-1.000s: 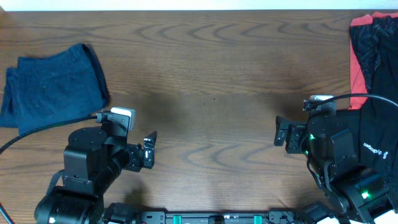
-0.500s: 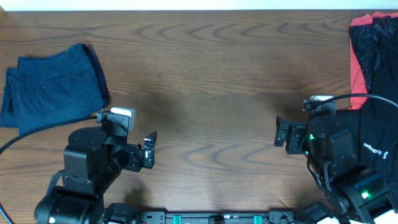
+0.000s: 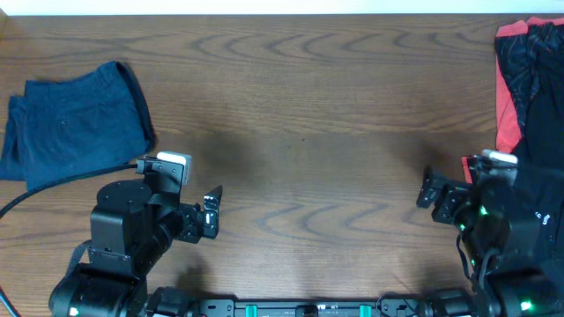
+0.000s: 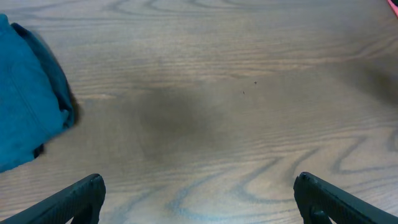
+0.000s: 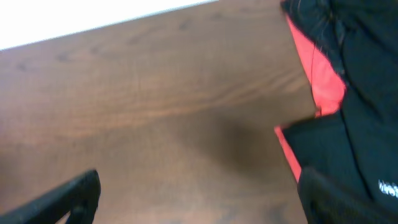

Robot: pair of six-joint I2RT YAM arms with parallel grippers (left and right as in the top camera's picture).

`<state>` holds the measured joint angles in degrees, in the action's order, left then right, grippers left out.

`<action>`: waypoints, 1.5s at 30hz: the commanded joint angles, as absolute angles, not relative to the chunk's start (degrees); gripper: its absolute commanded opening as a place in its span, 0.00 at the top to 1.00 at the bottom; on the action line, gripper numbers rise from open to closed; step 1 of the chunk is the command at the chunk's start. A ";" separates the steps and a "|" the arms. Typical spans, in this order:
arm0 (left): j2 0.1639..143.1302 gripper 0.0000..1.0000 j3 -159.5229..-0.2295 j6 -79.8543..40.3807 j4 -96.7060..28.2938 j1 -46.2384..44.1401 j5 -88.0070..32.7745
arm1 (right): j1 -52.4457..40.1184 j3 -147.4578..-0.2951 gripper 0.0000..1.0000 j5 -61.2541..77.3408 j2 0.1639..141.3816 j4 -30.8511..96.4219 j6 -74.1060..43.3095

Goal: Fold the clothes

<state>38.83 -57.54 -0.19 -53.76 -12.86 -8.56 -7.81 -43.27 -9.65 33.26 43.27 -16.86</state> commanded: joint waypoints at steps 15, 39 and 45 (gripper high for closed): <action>38.63 0.02 -57.32 0.14 -53.69 -13.10 -7.68 | -1.34 -2.44 0.01 0.49 2.87 -2.76 -11.25; 38.63 0.02 -57.32 0.14 -53.69 -13.10 -7.66 | -1.52 -0.32 0.01 2.39 0.38 4.08 -3.77; 38.63 0.02 -57.32 0.12 -53.69 -13.10 -7.68 | -1.52 -0.32 0.01 2.39 0.38 4.08 -3.77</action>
